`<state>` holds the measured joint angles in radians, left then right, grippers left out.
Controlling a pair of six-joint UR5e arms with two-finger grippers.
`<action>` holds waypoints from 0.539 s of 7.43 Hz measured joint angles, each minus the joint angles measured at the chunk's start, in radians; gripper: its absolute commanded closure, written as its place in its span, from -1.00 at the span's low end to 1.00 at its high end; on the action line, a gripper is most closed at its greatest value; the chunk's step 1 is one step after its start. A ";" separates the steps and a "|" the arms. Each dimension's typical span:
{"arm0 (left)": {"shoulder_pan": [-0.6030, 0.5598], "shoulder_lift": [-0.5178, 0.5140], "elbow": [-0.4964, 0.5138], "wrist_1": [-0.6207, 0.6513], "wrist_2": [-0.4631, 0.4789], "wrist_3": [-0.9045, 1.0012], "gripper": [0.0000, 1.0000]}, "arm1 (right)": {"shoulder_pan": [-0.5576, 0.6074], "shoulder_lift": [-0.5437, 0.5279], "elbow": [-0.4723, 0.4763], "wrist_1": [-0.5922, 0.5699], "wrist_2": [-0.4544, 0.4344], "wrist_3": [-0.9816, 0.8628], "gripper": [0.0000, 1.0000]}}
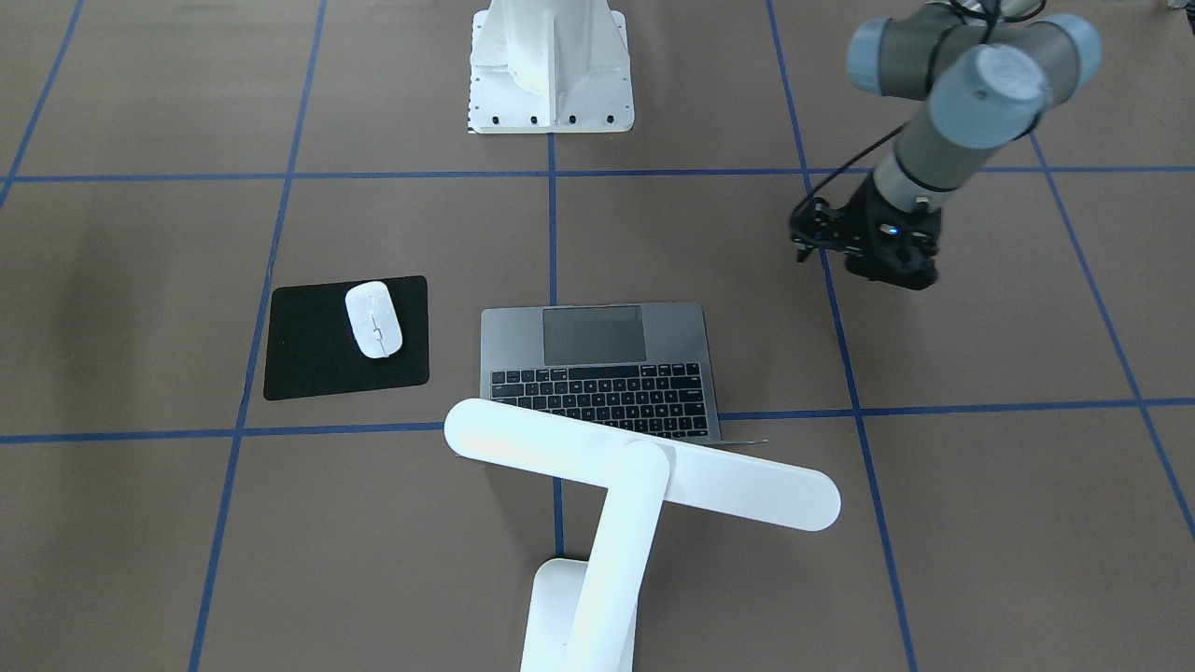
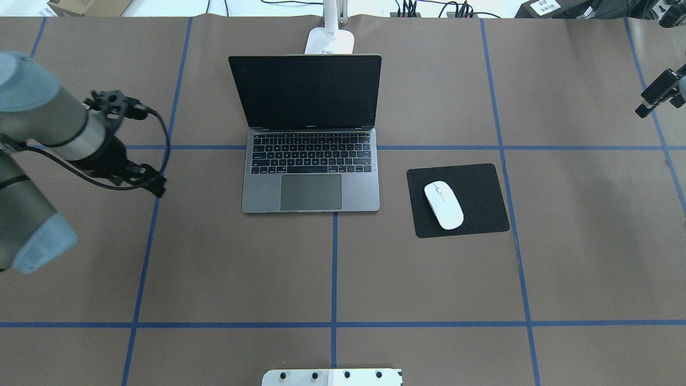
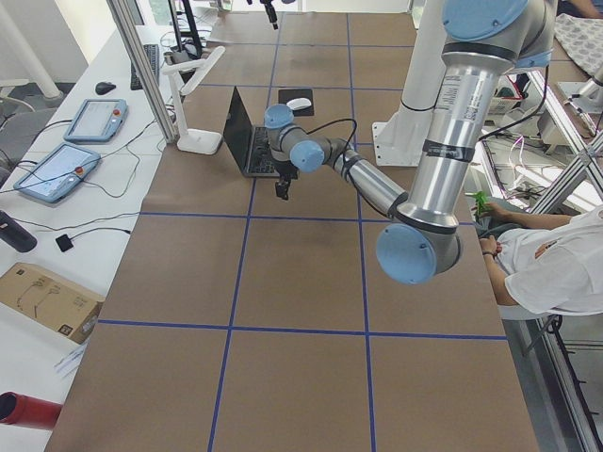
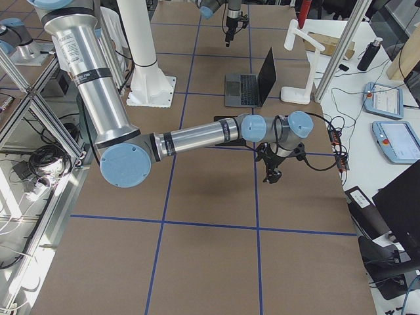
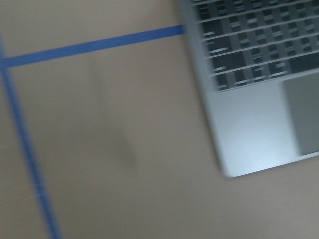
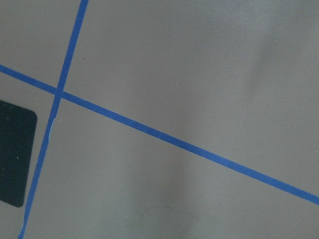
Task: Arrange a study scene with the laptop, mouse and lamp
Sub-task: 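Release the mouse and withdraw the left gripper off the table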
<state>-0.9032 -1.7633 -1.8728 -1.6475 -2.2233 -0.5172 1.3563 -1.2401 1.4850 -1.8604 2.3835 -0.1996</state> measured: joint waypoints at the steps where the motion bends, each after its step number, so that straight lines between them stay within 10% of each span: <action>1: -0.109 0.063 0.030 0.002 -0.031 0.184 -0.99 | 0.010 -0.051 0.037 0.014 -0.021 0.003 -0.98; 4: -0.389 0.179 0.150 0.000 -0.182 0.479 -0.99 | 0.017 -0.266 0.233 0.134 -0.035 0.096 -0.98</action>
<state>-1.2926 -1.5839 -1.7223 -1.6478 -2.4055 -0.0383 1.3732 -1.5062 1.7178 -1.7263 2.3488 -0.1034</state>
